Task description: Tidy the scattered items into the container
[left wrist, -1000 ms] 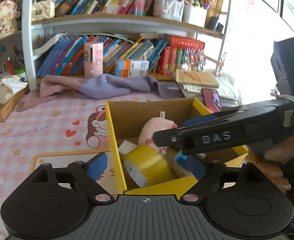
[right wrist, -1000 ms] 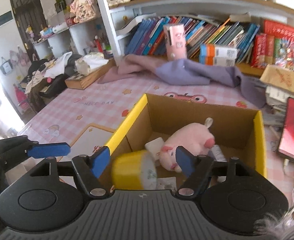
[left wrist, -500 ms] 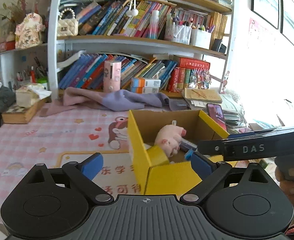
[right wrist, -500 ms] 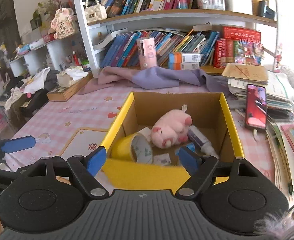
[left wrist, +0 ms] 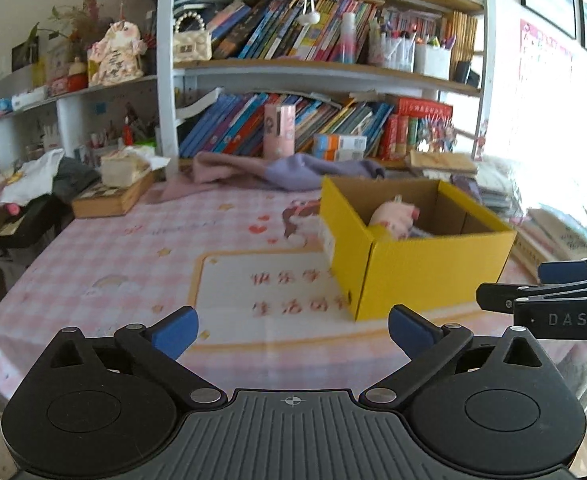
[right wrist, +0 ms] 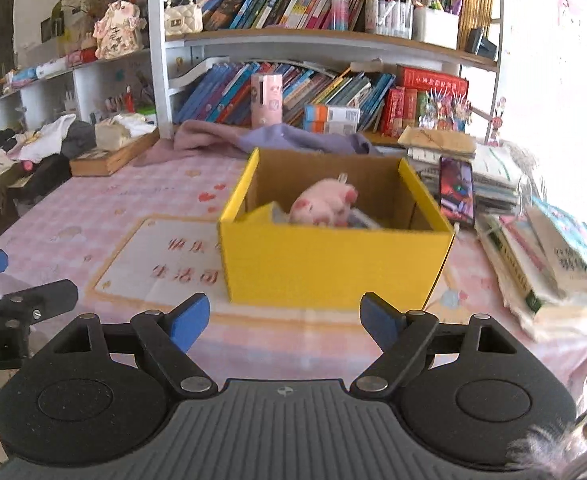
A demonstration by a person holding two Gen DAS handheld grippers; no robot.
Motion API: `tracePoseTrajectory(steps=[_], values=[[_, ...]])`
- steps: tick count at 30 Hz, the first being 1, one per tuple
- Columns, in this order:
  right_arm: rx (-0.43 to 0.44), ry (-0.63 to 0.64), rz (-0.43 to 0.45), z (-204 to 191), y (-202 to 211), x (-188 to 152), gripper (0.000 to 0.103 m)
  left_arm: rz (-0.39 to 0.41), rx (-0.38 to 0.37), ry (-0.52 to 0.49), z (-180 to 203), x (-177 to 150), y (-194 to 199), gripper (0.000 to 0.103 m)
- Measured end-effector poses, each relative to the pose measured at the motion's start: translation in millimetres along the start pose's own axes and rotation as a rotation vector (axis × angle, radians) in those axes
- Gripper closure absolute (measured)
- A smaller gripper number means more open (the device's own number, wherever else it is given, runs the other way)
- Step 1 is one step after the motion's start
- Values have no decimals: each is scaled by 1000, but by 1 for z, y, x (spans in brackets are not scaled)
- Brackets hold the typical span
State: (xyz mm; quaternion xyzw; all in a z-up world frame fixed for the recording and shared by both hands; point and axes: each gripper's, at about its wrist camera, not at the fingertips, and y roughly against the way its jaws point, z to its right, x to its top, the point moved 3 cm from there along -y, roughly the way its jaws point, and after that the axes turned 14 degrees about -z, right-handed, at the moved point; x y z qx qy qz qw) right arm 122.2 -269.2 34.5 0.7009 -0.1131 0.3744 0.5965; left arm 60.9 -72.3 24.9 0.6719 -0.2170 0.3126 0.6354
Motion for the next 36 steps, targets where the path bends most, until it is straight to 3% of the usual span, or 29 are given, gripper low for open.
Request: tracePoseTrajectory(steps=[8, 20, 25, 36], values=[[30, -35, -68, -23, 3, -28, 12, -61, 20, 21, -19, -23, 7, 0], [-16, -47, -107, -40, 15, -45, 0, -103, -3, -15, -25, -37, 13, 0], [-22, -58, -117, -43, 15, -47, 0, -135, 14, -17, -29, -41, 11, 0], [-29, -38, -135, -52, 12, -42, 0, -125, -14, -6, -38, -40, 12, 0]])
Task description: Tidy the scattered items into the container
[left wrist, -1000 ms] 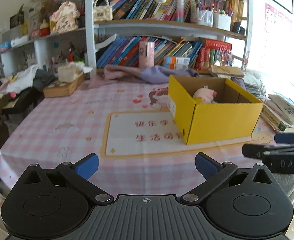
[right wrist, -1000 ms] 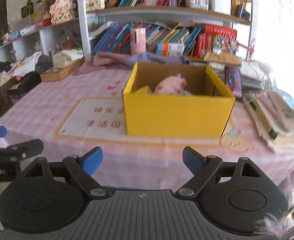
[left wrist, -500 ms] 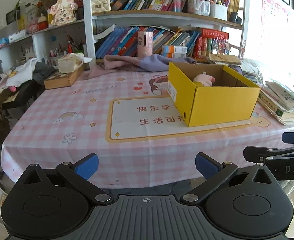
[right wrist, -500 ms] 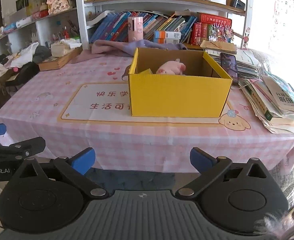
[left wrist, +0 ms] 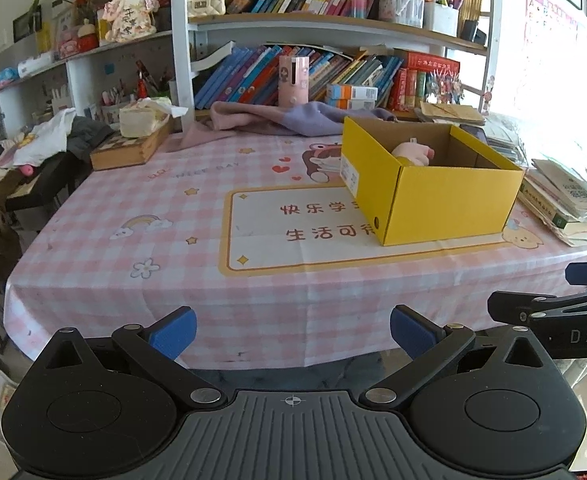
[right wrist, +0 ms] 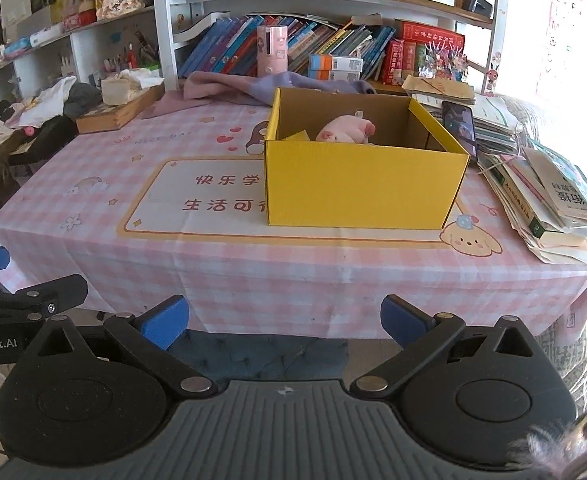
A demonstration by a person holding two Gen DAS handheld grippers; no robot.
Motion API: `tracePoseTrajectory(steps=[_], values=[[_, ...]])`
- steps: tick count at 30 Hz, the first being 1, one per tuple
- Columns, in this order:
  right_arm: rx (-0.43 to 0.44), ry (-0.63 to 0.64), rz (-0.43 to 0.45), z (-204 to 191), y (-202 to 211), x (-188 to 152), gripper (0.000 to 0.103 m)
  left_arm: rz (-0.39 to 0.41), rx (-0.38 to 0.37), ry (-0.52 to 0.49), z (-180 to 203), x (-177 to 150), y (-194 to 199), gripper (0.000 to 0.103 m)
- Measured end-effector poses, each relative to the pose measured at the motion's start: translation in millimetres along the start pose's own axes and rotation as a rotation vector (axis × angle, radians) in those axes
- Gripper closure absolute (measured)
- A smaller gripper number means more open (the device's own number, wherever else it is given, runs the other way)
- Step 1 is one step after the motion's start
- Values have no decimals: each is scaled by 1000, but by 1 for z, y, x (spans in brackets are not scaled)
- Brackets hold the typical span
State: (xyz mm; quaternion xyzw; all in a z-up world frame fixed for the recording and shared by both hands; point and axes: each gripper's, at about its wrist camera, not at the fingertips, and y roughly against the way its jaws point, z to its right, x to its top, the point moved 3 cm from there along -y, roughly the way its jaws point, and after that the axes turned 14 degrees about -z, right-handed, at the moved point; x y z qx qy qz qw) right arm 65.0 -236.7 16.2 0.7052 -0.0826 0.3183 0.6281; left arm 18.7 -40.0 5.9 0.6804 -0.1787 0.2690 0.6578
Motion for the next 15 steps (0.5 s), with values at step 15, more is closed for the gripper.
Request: tracePoseTrajectory(steps=[15], values=[[-1, 18, -13, -4, -4, 3, 0, -16, -8, 22, -3, 0, -3, 0]])
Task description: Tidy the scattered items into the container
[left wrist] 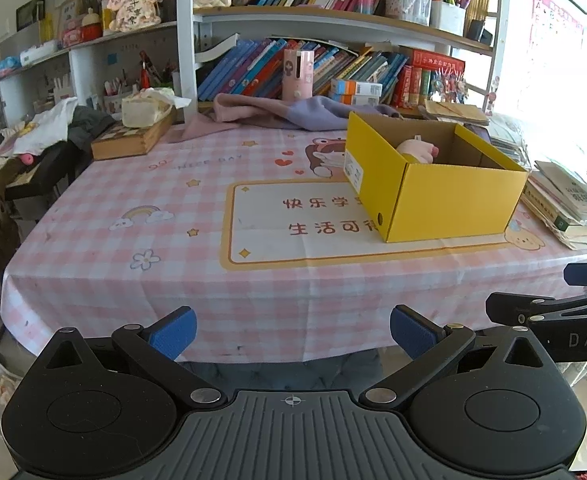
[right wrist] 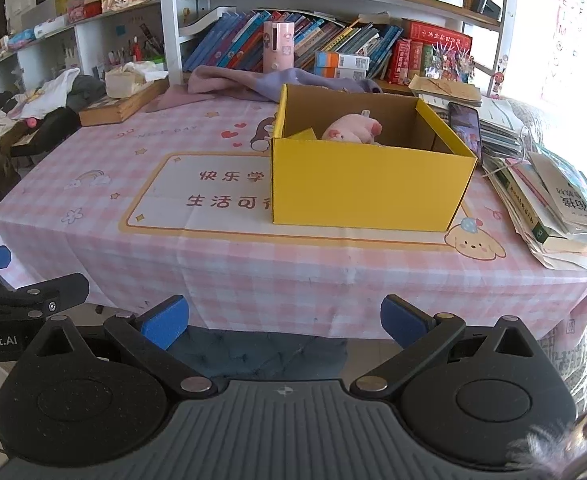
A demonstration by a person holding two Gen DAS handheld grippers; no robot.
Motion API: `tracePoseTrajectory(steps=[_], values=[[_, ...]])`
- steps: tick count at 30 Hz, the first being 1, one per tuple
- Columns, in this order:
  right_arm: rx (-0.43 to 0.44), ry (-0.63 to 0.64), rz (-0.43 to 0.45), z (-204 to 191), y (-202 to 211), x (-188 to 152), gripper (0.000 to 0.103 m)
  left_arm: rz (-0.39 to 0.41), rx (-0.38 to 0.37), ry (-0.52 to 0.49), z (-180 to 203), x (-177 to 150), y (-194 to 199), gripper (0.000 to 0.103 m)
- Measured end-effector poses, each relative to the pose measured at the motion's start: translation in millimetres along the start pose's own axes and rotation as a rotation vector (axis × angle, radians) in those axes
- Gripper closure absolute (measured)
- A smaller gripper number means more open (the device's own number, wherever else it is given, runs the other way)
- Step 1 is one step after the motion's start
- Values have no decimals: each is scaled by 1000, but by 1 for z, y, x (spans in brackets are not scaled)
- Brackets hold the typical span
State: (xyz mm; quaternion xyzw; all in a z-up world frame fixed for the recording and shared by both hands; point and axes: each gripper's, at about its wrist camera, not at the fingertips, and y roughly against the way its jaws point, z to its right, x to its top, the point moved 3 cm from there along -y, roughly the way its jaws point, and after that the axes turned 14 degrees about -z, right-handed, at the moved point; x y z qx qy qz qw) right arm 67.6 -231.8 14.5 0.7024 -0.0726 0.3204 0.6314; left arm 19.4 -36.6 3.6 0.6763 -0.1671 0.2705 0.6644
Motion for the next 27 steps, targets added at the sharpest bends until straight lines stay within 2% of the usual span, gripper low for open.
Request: tracePoseTrajectory(steps=[27], values=[[15, 5, -2, 3, -1, -1, 0, -16, -1, -3, 4, -1, 0, 0]])
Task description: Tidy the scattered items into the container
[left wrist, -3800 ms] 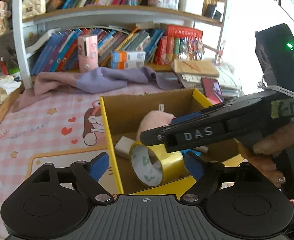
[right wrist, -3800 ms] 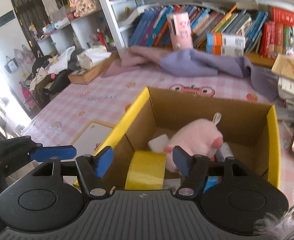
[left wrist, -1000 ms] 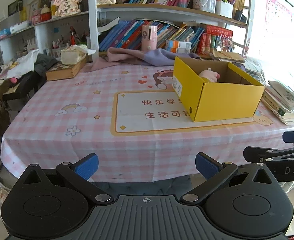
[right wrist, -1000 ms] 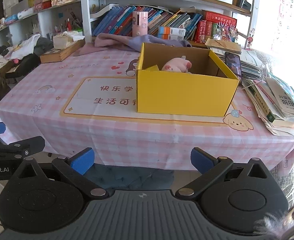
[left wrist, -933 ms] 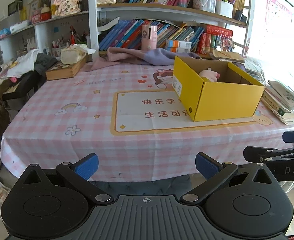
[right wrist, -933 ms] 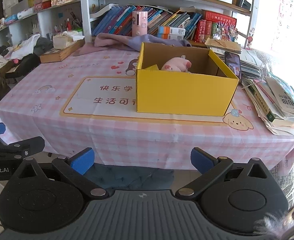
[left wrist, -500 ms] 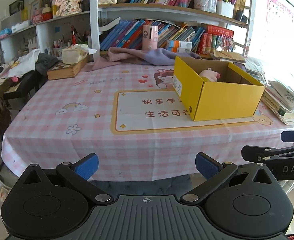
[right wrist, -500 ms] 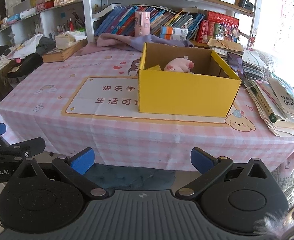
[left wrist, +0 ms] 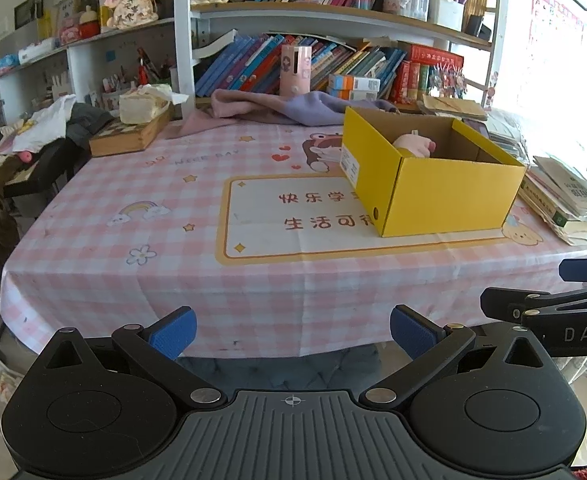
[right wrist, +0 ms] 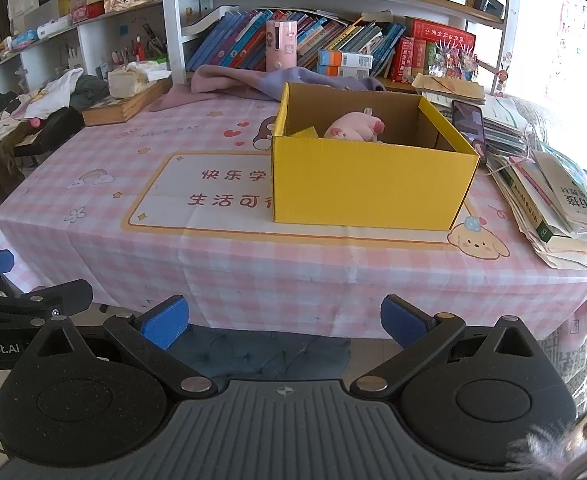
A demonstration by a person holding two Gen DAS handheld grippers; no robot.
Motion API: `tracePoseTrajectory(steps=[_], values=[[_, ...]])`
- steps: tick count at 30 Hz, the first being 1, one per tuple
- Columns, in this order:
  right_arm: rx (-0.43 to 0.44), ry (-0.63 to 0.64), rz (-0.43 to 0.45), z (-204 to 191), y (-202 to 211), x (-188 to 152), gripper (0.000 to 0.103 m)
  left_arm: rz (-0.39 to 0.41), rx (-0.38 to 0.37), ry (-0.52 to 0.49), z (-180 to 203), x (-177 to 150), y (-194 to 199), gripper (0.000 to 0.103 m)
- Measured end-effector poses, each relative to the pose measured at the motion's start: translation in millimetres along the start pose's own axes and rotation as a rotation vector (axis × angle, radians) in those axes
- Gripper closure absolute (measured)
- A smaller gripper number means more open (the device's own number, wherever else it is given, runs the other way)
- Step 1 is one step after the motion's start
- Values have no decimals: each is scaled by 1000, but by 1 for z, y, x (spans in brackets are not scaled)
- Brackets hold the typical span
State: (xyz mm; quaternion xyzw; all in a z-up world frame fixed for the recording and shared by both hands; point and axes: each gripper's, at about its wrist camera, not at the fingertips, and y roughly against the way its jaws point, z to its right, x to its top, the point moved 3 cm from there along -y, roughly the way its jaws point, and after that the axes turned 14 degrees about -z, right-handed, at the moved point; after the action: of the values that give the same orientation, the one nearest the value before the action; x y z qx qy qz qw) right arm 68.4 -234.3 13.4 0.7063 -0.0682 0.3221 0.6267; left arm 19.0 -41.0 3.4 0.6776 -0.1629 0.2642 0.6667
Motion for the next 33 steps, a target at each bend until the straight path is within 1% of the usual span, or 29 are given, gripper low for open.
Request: tracePoseTrajectory(steps=[8, 13, 18, 33], values=[[1, 0, -1, 1, -1, 0, 0, -5, 1, -4, 1, 0, -2, 0], [1, -1, -3, 1, -1, 0, 0, -29, 10, 10, -1, 0, -7, 0], [1, -1, -7, 0, -3, -1, 0, -36, 12, 19, -2, -1, -8, 0], [2, 5, -13, -3, -7, 0, 0, -21, 19, 11, -3, 0, -7, 0]])
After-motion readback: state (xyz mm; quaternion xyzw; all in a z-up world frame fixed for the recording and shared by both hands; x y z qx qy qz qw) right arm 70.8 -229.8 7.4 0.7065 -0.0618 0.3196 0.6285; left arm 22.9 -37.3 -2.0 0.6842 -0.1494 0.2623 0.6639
